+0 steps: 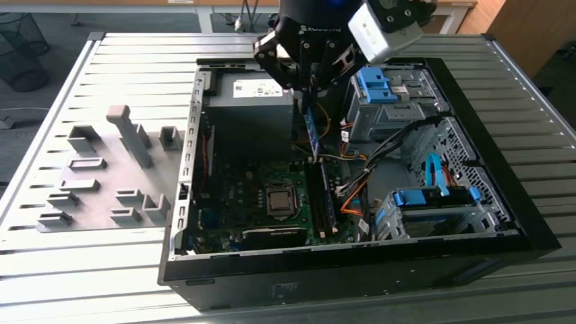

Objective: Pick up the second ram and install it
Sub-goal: 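Insert the second ram into the second slot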

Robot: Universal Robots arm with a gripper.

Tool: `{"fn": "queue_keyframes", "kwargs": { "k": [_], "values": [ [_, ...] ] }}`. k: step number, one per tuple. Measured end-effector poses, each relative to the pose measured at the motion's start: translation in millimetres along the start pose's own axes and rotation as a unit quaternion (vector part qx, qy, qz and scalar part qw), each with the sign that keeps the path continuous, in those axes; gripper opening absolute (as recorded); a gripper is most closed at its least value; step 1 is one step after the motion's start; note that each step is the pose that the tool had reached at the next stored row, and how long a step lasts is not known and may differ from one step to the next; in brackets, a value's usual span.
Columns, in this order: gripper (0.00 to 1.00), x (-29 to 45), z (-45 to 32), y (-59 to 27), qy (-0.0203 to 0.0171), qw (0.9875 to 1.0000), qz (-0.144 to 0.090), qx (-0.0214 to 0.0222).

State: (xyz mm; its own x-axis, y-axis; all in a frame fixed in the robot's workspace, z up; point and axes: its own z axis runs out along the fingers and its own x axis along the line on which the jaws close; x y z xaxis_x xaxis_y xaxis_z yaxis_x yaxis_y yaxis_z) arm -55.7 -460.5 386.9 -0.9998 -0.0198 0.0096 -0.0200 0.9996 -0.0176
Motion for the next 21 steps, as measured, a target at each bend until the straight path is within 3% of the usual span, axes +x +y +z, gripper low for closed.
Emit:
{"fn": "queue_keyframes", "kwargs": {
  "k": [4, 17, 21],
  "values": [
    [0.14, 0.0, 0.3, 0.0, 0.0005, 0.9996, 0.026, 0.0002],
    [0.14, -0.1, 0.8, 0.0, 0.0002, 0.9996, 0.027, 0.0009],
    [0.14, -0.1, 6.2, 0.1, -0.0008, 0.9996, 0.027, 0.0012]
  ]
}}
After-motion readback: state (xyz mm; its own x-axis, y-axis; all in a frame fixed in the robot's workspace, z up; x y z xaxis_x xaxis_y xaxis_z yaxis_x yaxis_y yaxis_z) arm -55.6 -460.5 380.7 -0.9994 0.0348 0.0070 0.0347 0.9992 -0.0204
